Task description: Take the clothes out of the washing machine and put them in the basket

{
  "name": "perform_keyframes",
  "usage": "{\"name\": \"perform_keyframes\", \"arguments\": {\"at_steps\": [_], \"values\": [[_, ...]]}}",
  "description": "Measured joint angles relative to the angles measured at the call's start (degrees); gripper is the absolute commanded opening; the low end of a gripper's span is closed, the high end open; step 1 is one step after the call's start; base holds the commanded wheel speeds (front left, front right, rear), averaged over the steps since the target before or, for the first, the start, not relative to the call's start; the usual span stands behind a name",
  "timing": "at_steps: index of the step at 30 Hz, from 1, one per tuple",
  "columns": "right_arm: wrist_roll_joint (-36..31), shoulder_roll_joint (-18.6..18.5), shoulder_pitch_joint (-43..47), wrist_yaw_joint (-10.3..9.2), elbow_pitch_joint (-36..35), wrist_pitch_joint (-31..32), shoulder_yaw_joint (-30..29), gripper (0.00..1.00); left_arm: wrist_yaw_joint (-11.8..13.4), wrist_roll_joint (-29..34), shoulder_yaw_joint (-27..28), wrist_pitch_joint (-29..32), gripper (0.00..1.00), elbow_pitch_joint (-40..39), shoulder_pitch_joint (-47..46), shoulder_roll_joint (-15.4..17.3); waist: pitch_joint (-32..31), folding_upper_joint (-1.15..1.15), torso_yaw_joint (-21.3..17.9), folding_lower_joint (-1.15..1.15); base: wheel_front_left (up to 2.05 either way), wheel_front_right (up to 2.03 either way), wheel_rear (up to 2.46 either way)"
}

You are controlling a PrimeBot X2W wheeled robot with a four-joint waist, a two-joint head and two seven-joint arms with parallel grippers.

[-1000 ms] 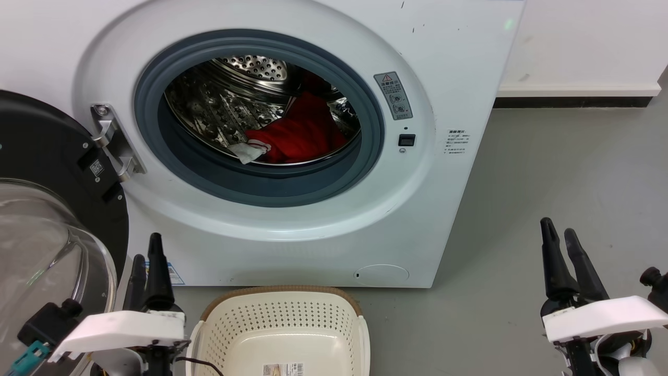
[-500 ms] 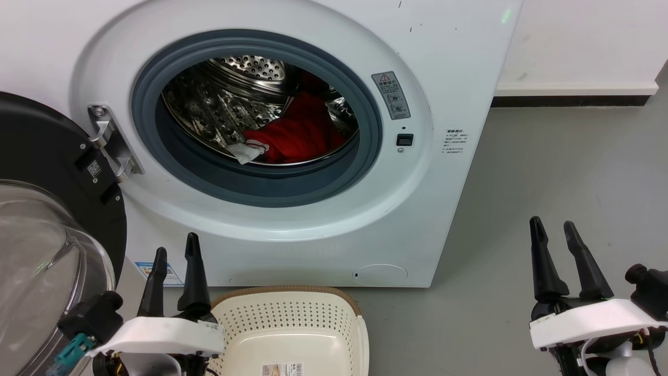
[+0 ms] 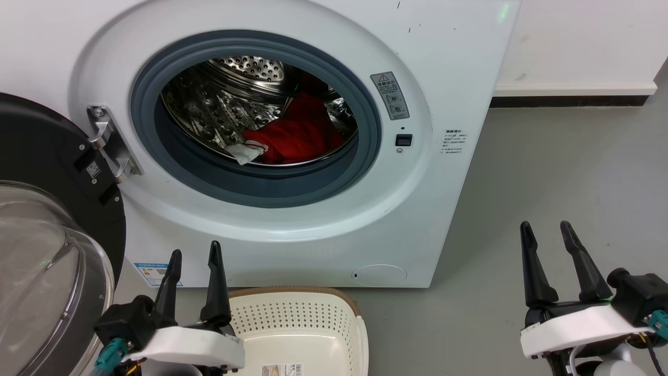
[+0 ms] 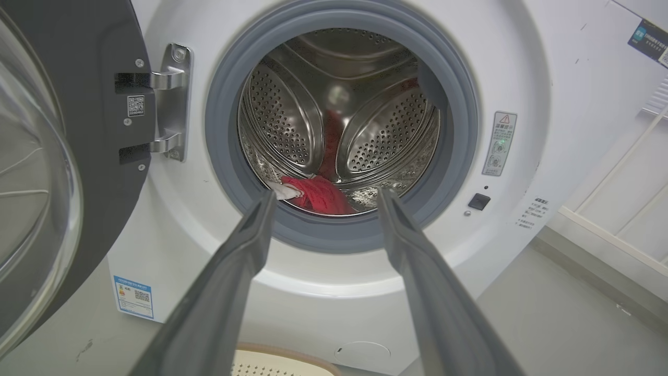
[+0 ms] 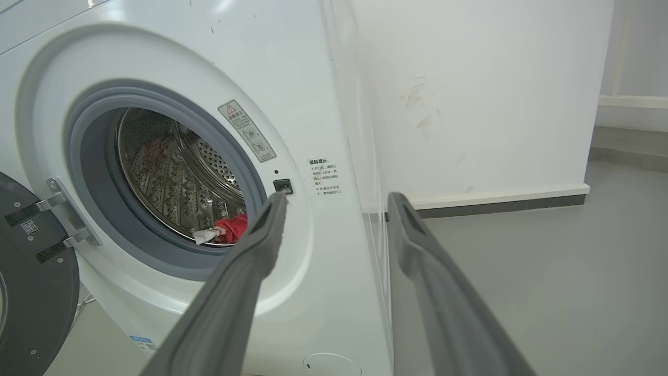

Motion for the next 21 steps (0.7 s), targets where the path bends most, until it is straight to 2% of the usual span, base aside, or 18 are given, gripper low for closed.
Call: {"name": "perform_keyframes", "arguments": {"at_steps": [10,14,21], "values": [[-7.24,0.00,0.60,0.01,0.94,-1.20,-0.70,1.00,2.37,6.17,-1.94,-1.36,1.00,1.81,0.54,0.90,-0.17,0.00,-0.14,0.00,0.00,0.00,0.00],[-11.98,0.00,1.14,0.01,2.07,-1.75,-1.05,1.00,2.78,7.64,-2.71,-1.87,1.00,2.89,0.98,1.26,-0.24,0.00,-0.21,0.00,0.00,0.00,0.00],[-14.93,0.00,1.13,0.01,2.27,-2.60,-1.43,1.00,2.93,10.67,-3.61,-2.75,1.00,4.28,1.24,1.35,-0.23,0.00,-0.23,0.00,0.00,0.00,0.00]]}}
